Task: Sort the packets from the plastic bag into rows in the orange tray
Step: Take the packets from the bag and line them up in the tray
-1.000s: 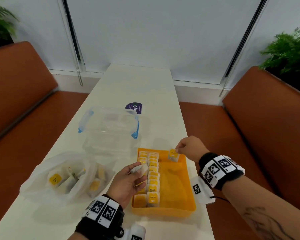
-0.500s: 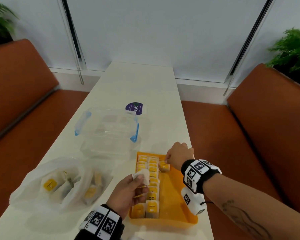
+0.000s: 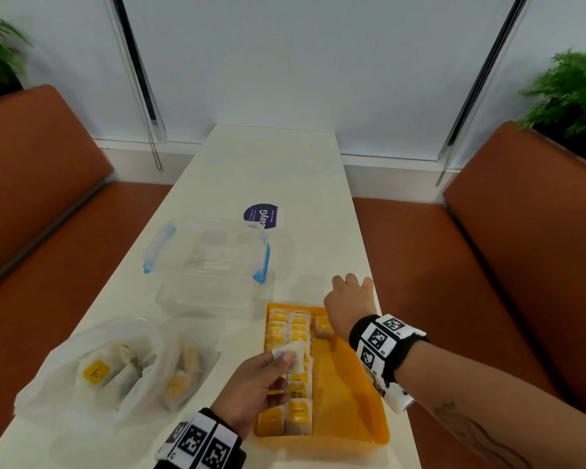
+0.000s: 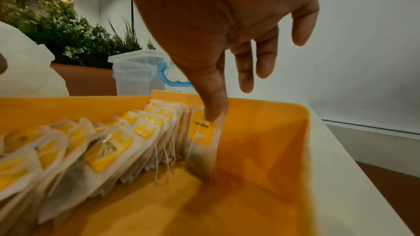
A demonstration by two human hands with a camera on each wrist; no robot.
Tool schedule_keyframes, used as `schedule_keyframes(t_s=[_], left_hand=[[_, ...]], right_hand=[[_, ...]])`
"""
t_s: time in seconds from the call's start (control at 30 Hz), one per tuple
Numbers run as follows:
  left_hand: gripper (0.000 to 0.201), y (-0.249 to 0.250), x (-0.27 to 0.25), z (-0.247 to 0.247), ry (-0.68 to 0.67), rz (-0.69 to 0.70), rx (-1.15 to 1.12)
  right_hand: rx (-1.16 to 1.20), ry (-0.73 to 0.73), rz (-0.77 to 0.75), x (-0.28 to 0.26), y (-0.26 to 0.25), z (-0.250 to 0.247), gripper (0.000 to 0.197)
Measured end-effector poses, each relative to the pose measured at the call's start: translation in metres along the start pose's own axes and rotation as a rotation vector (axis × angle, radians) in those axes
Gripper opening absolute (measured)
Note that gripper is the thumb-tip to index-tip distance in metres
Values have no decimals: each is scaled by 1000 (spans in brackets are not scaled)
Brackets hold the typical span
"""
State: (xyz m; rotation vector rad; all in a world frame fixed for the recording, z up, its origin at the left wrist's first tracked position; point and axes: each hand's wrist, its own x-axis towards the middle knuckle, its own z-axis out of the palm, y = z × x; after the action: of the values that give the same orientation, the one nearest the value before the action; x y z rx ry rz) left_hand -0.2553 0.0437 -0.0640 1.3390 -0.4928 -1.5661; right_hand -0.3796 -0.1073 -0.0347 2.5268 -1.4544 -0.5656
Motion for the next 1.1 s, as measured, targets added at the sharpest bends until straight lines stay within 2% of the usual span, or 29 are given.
schedule_keyframes(t_s=[0.17,0.43,0.6,0.67,0.77,0.83,0.9,1.0,1.1], left_hand=[[34,0,1,0,-36,-10,11],[33,2,-1,1,-17,-5,7],[33,3,2,-1,-12,7,-35],[31,6,3,-2,-8,34,-64],[15,13,2,0,-6,68,-104],[13,19,1,2,-16,78,-99],[17,23,1,3,-29,85,-84],[17,26,0,8,-59,77,-65],[16,27,0,11,-81,54,-49]], right_hand=[[96,6,57,5,-2,3,23],[92,30,87,7,2,4,30],[181,-1,97,4,10,-5,26],[396,12,45,0,17,-12,24],[754,44,-220,-15,24,-27,37],[803,83,-405,-32,23,-36,46],[815,116,-525,-48,16,-41,43],[972,135,-563,-58,11,-40,20],[1111,120,-478,-60,11,-39,4]])
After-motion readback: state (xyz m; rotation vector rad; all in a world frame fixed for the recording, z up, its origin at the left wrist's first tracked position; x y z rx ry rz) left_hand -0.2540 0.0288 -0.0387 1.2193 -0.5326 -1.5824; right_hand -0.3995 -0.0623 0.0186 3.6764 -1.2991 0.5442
